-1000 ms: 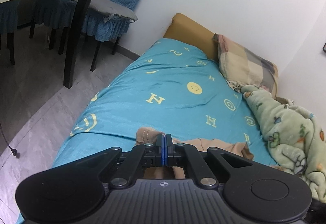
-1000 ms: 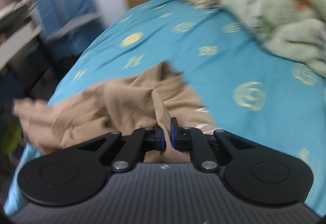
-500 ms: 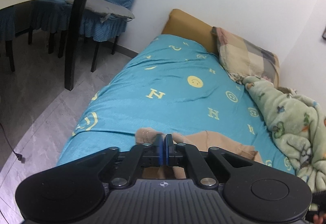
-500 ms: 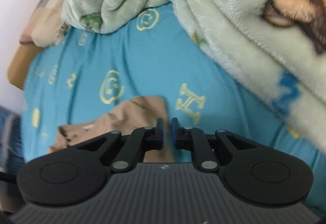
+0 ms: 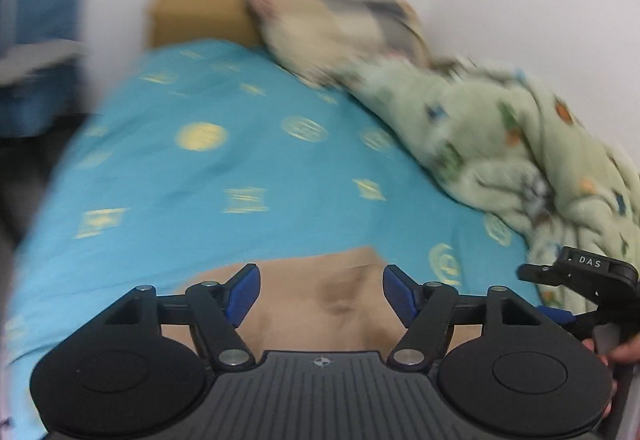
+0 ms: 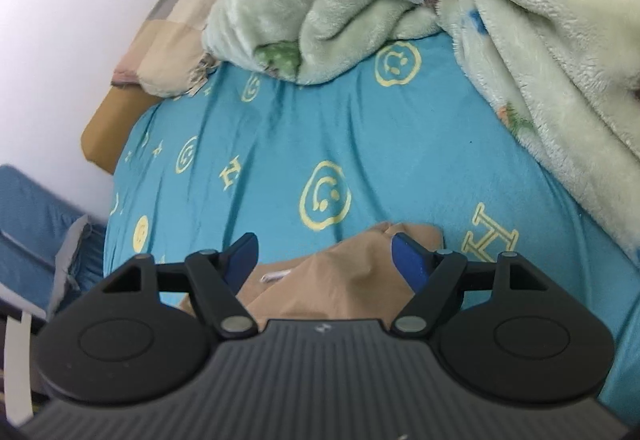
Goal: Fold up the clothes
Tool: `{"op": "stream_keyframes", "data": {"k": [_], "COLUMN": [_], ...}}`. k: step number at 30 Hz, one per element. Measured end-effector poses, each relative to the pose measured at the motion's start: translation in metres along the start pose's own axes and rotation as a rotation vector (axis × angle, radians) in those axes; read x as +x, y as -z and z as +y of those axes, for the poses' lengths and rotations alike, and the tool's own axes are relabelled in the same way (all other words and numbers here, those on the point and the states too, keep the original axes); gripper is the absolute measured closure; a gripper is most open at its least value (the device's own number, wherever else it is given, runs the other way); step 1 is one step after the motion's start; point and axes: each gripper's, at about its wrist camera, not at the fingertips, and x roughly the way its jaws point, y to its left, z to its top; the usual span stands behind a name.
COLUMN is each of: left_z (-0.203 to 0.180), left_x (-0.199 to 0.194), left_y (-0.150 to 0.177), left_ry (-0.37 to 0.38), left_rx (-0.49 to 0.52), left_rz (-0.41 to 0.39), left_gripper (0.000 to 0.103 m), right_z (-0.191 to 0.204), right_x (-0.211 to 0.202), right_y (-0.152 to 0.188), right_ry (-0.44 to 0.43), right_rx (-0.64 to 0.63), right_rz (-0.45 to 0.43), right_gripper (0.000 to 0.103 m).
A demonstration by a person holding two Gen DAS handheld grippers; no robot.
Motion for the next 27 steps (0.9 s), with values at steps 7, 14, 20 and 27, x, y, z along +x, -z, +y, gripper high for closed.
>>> {"op": "stream_keyframes", "data": {"k": [7,14,20,27], "left_z": [-0.046,-0.034,-0.038,-0.052], "left_x": [0.145,0.138,0.011,-0.14], "left_y": [-0.031,-0.027,-0.043,0.009], "left_ry": [0.011,-0.082,-0.066,-0.031], "left_rx": [0.079,0.149,0.172,0.21], "left_rz": [0.264,0.26,0.008,-0.246], "left_gripper": [0.043,0.101,0.101,0.101], "right_z": [-0.011,-0.011,-0.019,-0.004], "right_x": [0.019,0.048,0.047,-0.01], "right_y": [-0.014,-0.02,-0.023,-0.016], "right_ry": [0.028,-0.021,-0.239,-0.389], "right_rx": [0.004,-0.049,0.045,-0.104], "right_rz": [-0.072,-0.07,-0.023,-0.019], "right_gripper": [0.027,0.026,0.026,0.026]}}
